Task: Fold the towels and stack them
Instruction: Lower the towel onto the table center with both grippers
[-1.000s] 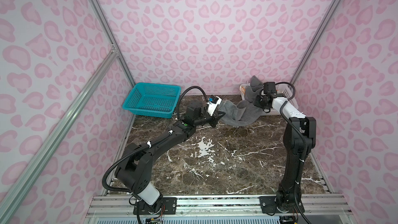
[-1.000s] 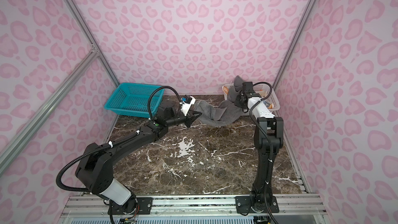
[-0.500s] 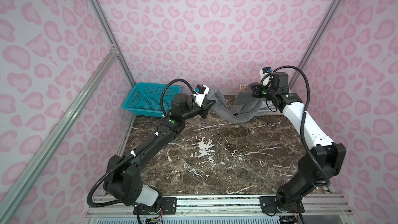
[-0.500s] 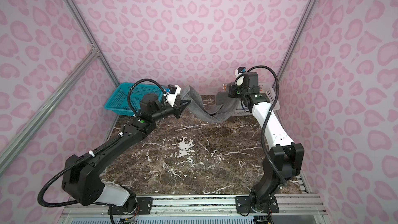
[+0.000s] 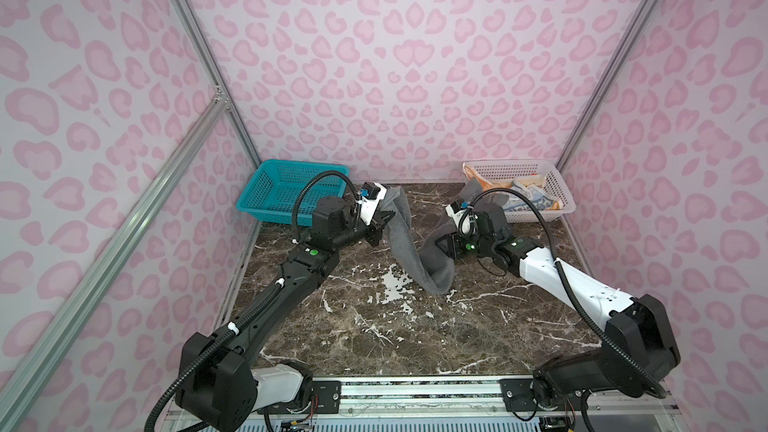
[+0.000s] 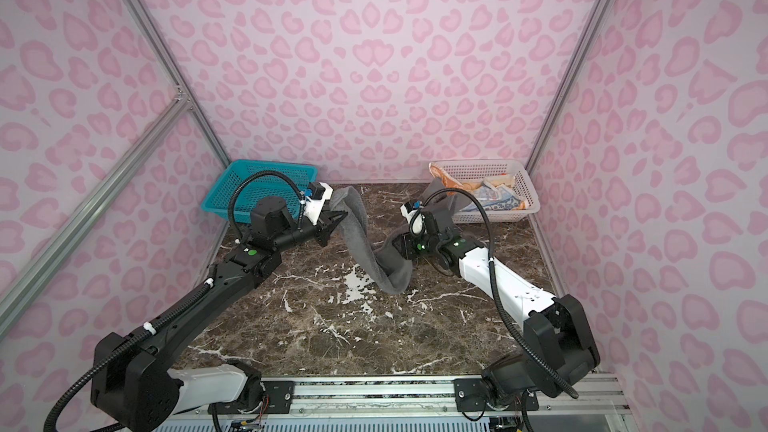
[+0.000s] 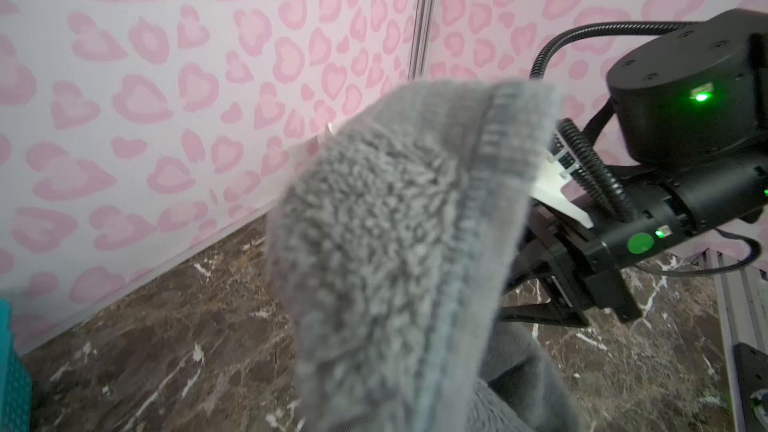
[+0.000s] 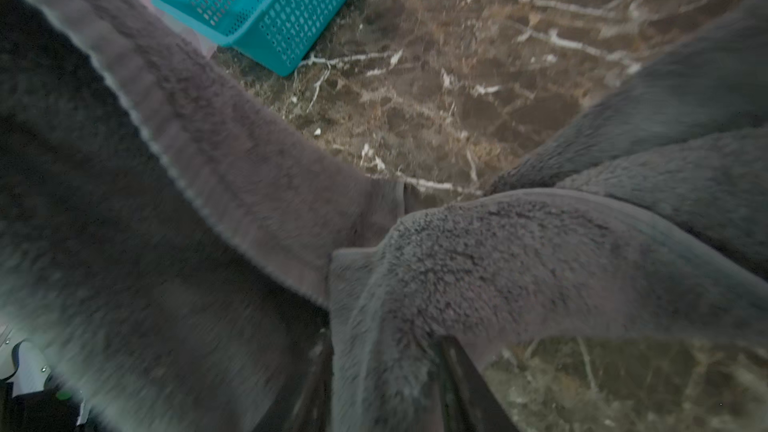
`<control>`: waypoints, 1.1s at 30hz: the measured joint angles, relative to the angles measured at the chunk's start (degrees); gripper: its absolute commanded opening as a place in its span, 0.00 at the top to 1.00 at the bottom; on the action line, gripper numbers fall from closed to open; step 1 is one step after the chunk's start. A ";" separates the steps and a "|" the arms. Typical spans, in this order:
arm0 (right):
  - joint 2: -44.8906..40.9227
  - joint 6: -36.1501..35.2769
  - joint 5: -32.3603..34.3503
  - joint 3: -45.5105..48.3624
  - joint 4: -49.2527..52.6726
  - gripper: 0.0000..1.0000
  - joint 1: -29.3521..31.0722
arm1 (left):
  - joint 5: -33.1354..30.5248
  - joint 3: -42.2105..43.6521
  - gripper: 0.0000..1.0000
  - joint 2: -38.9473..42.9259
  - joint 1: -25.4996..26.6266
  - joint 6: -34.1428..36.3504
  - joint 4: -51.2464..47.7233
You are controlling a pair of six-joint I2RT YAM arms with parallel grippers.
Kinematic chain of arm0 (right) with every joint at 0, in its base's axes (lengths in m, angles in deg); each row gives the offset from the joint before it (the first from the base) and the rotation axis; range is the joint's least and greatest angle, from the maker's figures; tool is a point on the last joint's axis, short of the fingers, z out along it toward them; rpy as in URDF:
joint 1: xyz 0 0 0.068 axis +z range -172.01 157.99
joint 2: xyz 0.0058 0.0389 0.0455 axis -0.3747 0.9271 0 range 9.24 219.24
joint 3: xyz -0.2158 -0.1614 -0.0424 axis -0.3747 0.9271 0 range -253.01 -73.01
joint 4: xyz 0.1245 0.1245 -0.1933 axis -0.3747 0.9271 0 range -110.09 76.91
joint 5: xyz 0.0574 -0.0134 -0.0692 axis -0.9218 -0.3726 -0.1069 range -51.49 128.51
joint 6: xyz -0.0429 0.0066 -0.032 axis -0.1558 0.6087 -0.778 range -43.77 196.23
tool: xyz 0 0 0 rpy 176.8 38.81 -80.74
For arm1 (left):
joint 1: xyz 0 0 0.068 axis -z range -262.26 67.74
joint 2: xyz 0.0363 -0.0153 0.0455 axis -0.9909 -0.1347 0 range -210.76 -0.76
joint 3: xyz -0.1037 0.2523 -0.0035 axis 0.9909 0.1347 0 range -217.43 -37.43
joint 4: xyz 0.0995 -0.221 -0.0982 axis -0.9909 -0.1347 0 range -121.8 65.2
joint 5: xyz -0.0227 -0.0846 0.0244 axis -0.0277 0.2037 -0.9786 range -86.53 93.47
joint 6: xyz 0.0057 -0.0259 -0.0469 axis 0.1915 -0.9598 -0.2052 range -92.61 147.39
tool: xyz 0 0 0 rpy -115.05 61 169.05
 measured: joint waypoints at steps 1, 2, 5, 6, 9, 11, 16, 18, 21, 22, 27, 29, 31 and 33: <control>-0.81 -0.02 0.00 0.57 -0.09 0.41 0.46 | -0.04 0.35 0.97 0.13 -0.04 0.15 -0.68; -1.79 -0.44 0.02 0.68 -0.07 0.38 0.94 | -0.31 0.66 0.96 0.44 -0.13 0.57 -1.55; -3.26 -2.64 0.28 -0.13 -0.11 0.30 1.66 | -0.59 0.98 0.96 1.55 -0.48 1.38 -3.50; -3.43 -3.48 0.96 -0.59 0.04 0.29 1.62 | -0.92 1.16 0.96 2.05 -0.68 1.75 -4.11; -3.13 -5.44 2.75 -1.44 -0.57 0.27 1.31 | -1.81 1.97 0.96 3.32 -0.96 2.49 -5.68; -1.66 -7.17 2.56 -1.46 -2.29 0.25 1.11 | -2.01 2.82 0.96 4.15 -1.09 2.78 -6.43; 5.11 -11.61 -2.19 -1.29 -7.98 0.21 1.86 | -2.73 4.37 0.96 5.20 -1.75 3.58 -7.89; 7.96 -12.72 -4.52 -1.49 -11.45 0.21 2.62 | -2.80 4.59 0.96 5.18 -1.88 3.67 -8.63; 12.63 -13.44 -7.80 -3.28 -16.57 0.23 3.61 | -2.75 4.66 0.96 5.14 -2.12 3.76 -9.33; 13.99 -13.49 -8.61 -4.20 -17.51 0.23 4.02 | -2.75 4.66 0.96 5.11 -2.12 3.76 -9.49; 19.50 -13.84 -11.21 -7.43 -24.17 0.26 6.64 | -2.75 4.66 0.96 4.87 -2.23 3.76 -9.81; 21.20 -13.05 -12.48 -7.78 -26.60 0.31 6.95 | -2.75 4.66 0.96 4.76 -2.27 3.76 -9.84; 22.86 -11.45 -13.03 -8.52 -28.74 0.37 6.93 | -2.75 4.66 0.97 4.63 -2.27 3.76 -9.86; 24.33 -9.92 -13.70 -9.90 -30.42 0.37 6.78 | -2.73 4.66 0.96 4.59 -2.34 3.78 -9.88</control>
